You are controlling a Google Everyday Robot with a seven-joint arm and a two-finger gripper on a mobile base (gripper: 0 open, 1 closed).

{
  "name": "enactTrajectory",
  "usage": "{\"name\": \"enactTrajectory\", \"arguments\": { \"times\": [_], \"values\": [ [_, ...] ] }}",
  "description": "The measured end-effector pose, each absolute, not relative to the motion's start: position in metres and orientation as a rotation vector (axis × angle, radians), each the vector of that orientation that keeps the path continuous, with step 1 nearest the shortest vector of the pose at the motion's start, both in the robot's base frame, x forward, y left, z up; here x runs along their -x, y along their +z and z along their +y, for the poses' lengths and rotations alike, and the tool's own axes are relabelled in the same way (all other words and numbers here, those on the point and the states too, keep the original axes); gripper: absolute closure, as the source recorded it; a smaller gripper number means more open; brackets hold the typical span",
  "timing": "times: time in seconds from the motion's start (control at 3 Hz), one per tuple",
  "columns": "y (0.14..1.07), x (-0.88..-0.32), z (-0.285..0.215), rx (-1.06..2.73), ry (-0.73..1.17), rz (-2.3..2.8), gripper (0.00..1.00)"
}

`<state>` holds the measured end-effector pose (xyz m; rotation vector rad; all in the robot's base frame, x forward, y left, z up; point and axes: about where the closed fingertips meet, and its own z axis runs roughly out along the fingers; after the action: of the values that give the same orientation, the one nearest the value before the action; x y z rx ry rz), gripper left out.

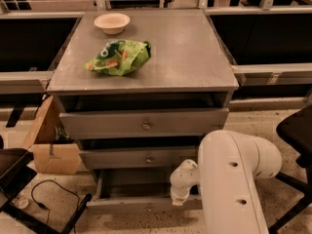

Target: Open bottom drawer

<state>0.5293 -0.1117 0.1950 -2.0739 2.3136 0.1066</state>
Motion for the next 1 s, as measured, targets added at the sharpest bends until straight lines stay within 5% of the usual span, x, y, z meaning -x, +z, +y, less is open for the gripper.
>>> {"name": "enactTrajectory", "arguments": {
  "times": [0.67, 1.0],
  "values": [
    [0.1949, -0.5292, -0.1117, 2.074, 0.107, 2.314, 0.0],
    [0.1948, -0.5292, -0.1117, 2.074, 0.107, 2.314, 0.0]
  ]
}}
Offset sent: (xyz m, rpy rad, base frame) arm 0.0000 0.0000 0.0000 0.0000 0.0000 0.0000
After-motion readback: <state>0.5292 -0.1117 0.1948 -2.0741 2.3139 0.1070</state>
